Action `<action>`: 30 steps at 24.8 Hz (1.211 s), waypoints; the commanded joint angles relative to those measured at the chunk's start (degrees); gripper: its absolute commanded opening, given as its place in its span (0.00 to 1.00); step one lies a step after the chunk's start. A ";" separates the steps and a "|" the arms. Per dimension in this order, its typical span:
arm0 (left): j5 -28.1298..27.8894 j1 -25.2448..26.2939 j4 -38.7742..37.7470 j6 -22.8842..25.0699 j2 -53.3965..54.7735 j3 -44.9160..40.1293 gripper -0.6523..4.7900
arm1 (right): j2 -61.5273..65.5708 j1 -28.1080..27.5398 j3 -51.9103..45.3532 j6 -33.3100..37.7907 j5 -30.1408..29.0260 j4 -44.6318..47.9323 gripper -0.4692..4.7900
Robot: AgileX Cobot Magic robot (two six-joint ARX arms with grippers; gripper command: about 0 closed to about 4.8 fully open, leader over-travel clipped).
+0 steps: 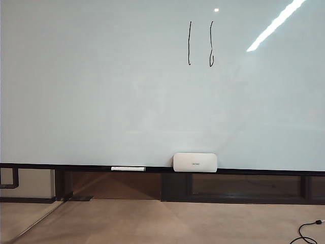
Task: Reach to the right to find the marker pen, pick it up, and write the number 11 on the whiteboard.
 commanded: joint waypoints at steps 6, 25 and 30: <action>-0.20 2.32 -0.15 0.46 0.04 0.13 0.11 | -0.02 -2.08 0.09 -0.09 -0.02 0.96 0.15; -0.17 2.36 -0.17 0.46 0.04 0.13 0.11 | -0.02 -2.08 0.09 -0.09 -0.02 0.96 0.15; -0.17 2.36 -0.17 0.46 0.04 0.13 0.11 | -0.02 -2.08 0.09 -0.09 -0.02 0.96 0.15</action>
